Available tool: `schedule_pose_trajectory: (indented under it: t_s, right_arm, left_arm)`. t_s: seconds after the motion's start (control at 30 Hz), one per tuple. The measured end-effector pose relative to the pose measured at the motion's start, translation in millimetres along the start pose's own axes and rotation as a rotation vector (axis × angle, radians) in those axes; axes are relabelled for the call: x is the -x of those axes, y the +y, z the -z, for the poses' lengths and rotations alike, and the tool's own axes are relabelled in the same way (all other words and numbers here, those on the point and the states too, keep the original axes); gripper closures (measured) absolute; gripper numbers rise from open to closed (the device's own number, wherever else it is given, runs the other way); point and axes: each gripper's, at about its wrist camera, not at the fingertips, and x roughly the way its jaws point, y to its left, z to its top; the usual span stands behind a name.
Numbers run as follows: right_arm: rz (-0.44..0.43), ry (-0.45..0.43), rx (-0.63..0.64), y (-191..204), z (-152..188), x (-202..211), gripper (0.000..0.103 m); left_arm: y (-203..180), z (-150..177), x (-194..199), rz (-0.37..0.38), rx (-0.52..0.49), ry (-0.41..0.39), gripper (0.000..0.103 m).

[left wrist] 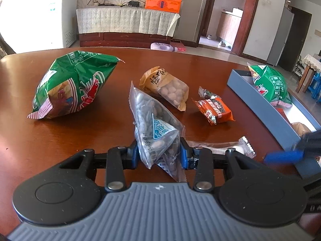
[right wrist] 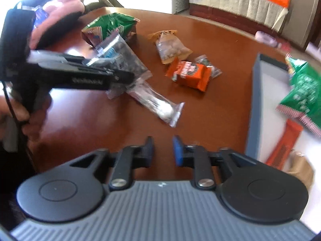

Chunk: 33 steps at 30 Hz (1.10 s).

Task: Organize snacks
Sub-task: 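Grasp the white-stick candy packet with the right gripper while the left gripper holds the candy bag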

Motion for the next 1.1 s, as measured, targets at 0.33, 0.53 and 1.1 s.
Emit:
schedule_pose_trajectory:
  t_s: [0.33, 0.53, 1.1]
  right_arm:
    - [0.041, -0.101, 0.167, 19, -27, -18, 0.031]
    - [-0.023, -0.056, 0.165, 28, -31, -33, 0.033]
    - [-0.072, 0.006, -0.003, 23, -21, -17, 0.08]
  left_arm:
    - [2, 0, 1, 0.011, 0.009, 0.0, 0.059]
    - [4, 2, 2, 0.015, 0.001, -0.001, 0.059]
    - [0, 3, 2, -0.004, -0.008, -0.006, 0.059]
